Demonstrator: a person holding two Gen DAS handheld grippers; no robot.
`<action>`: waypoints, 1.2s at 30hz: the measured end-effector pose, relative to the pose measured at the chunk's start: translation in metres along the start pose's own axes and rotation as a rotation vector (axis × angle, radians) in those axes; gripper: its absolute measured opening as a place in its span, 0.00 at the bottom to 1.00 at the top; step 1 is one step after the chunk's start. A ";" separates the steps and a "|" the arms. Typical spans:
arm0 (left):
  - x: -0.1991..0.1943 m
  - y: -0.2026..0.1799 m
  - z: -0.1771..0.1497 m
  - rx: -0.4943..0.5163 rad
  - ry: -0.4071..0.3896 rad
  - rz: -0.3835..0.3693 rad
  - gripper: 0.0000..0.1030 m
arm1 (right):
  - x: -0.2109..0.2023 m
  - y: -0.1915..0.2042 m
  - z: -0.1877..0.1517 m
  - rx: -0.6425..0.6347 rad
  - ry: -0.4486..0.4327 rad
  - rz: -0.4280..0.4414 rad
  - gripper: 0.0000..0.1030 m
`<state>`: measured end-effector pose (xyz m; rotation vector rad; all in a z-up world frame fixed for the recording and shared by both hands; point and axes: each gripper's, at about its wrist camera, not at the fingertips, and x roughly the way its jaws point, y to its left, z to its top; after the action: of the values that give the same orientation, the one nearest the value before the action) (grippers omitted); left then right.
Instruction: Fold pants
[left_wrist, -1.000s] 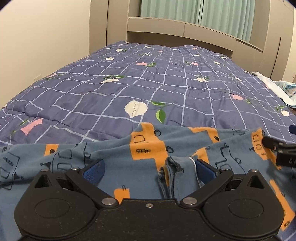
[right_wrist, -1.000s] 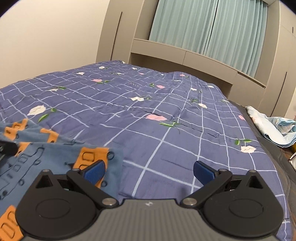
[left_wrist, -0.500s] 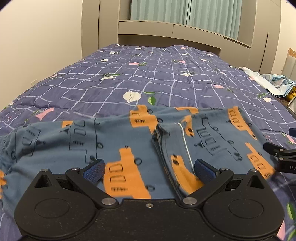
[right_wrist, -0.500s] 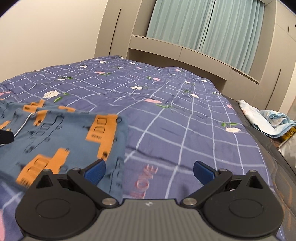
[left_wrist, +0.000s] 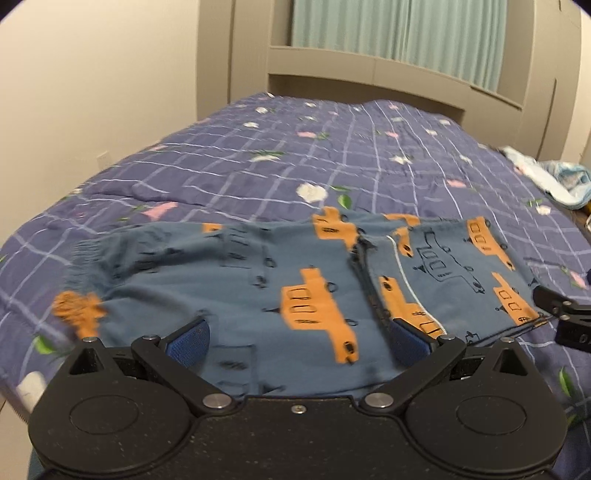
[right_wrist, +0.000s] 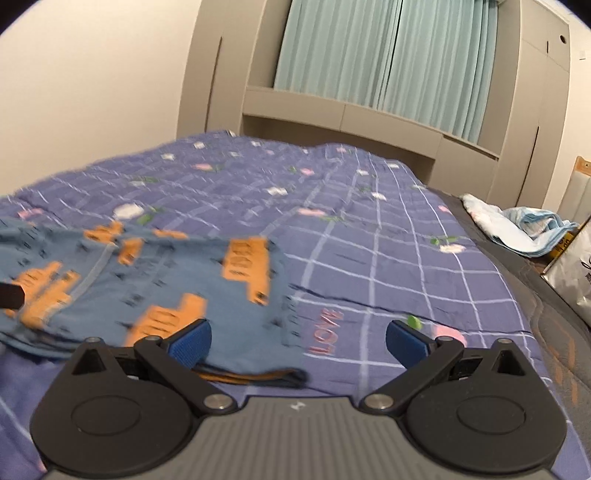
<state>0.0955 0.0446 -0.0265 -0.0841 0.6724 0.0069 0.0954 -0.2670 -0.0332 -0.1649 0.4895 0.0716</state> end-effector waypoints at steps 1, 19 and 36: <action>-0.005 0.005 -0.001 -0.009 -0.010 0.005 0.99 | -0.002 0.006 0.002 -0.006 -0.012 0.010 1.00; -0.006 0.122 -0.010 -0.251 -0.024 0.229 0.99 | 0.035 0.110 0.032 -0.161 -0.013 0.183 1.00; 0.009 0.087 0.003 -0.142 -0.119 0.147 0.99 | 0.052 0.120 0.023 -0.193 0.032 0.160 1.00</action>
<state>0.1012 0.1315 -0.0368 -0.1692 0.5572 0.1997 0.1386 -0.1433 -0.0545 -0.3164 0.5270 0.2738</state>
